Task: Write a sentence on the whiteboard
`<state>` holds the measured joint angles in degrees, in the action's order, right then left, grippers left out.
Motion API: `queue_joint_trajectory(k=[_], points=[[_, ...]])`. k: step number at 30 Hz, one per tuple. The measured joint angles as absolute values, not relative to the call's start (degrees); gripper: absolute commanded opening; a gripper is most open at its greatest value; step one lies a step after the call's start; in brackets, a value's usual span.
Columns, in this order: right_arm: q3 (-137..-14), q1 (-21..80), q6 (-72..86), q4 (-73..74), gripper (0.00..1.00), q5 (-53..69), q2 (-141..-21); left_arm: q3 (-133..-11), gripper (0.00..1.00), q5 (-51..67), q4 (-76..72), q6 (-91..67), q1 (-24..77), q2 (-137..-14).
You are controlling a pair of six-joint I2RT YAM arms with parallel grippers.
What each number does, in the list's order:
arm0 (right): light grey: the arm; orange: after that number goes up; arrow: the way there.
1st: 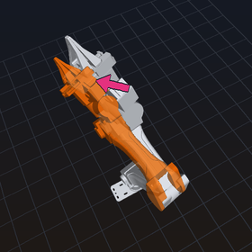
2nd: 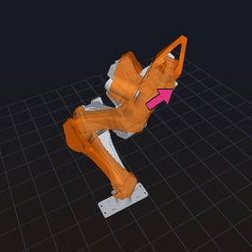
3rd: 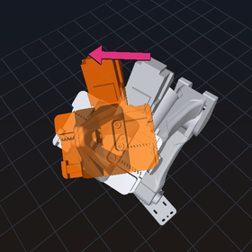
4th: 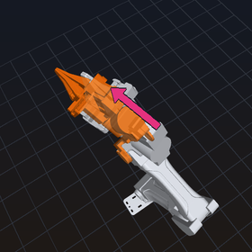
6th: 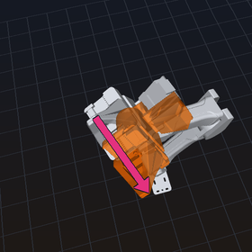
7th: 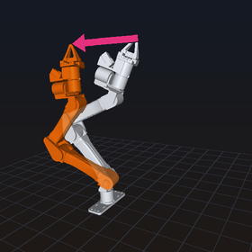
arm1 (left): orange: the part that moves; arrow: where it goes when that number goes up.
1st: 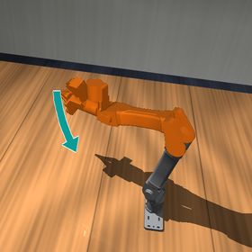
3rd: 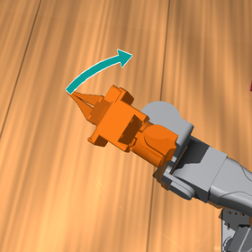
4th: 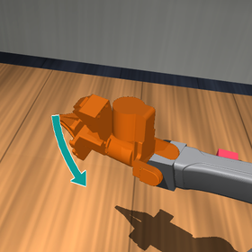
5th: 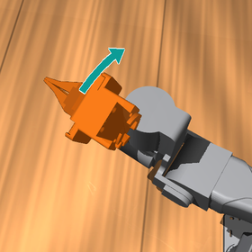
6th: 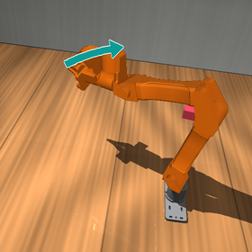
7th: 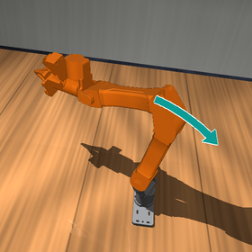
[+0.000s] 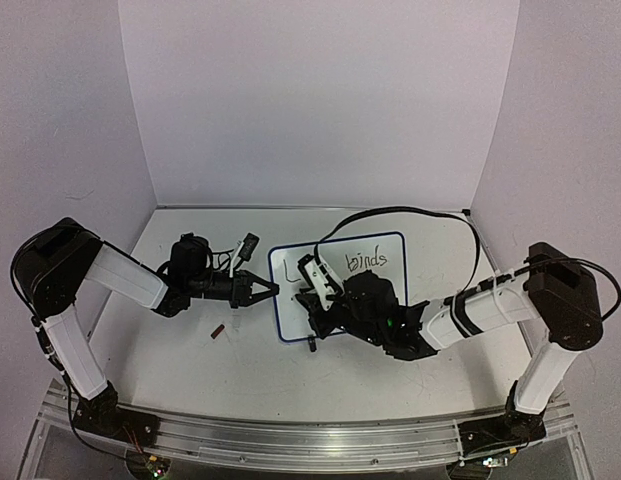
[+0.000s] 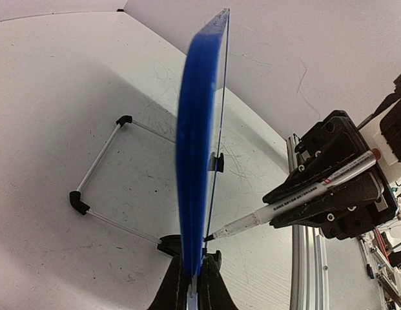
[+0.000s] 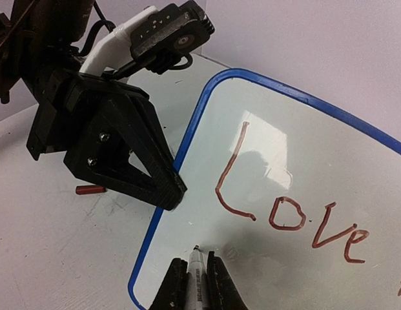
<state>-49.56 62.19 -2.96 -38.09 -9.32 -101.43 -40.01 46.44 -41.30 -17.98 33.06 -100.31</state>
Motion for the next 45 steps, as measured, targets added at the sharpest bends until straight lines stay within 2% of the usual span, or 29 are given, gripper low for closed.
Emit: queue_joint_trajectory(k=[45], points=[[-49.4,63.2,-1.5,-39.4,0.0,-15.7,-101.4,-39.7,0.0,45.9,-41.6,-17.9,33.1,-100.2]])
